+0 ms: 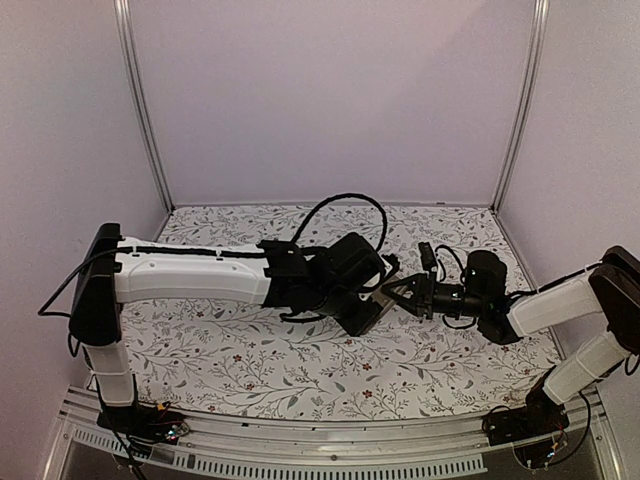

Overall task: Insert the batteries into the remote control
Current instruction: Place the battery cover on the remote control without the battery cover, then load the battery into the battery compartment.

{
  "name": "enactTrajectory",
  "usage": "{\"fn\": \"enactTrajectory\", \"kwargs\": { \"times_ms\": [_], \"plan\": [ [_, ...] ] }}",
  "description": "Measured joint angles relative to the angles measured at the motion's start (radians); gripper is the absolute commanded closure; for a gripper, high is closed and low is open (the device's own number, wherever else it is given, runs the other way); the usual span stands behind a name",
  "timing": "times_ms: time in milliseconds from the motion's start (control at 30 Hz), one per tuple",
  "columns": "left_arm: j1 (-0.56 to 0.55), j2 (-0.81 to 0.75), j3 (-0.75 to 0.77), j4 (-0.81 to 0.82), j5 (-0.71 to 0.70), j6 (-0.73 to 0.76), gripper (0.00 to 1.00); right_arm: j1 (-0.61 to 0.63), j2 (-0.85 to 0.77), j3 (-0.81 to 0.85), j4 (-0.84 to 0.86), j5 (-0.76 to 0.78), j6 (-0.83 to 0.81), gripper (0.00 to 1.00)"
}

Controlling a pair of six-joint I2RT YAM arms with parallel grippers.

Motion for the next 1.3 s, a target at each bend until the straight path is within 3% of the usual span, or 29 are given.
{"fn": "enactTrajectory", "kwargs": {
  "times_ms": [233,267,400,700,800,1300],
  "plan": [
    [0.0,-0.019,-0.021,0.011,0.019,0.012,0.4,0.0,-0.007,0.0,0.0,-0.013,0.001,1.0],
    [0.0,-0.021,-0.023,0.013,0.021,0.014,0.35,-0.001,-0.008,0.0,0.0,-0.016,0.001,1.0],
    [0.0,-0.05,-0.06,0.029,0.022,0.016,0.01,-0.008,-0.011,0.0,0.002,-0.036,0.002,1.0],
    [0.021,-0.267,-0.235,0.129,0.118,0.02,0.01,-0.034,-0.018,0.006,0.001,-0.089,0.009,1.0],
    [0.042,-0.325,-0.287,0.185,0.169,0.005,0.06,-0.034,-0.019,0.01,0.002,-0.107,0.012,1.0],
    [0.098,-0.301,-0.327,0.231,0.237,-0.056,0.1,-0.034,-0.043,0.031,0.002,-0.181,0.024,1.0]
  ]
}}
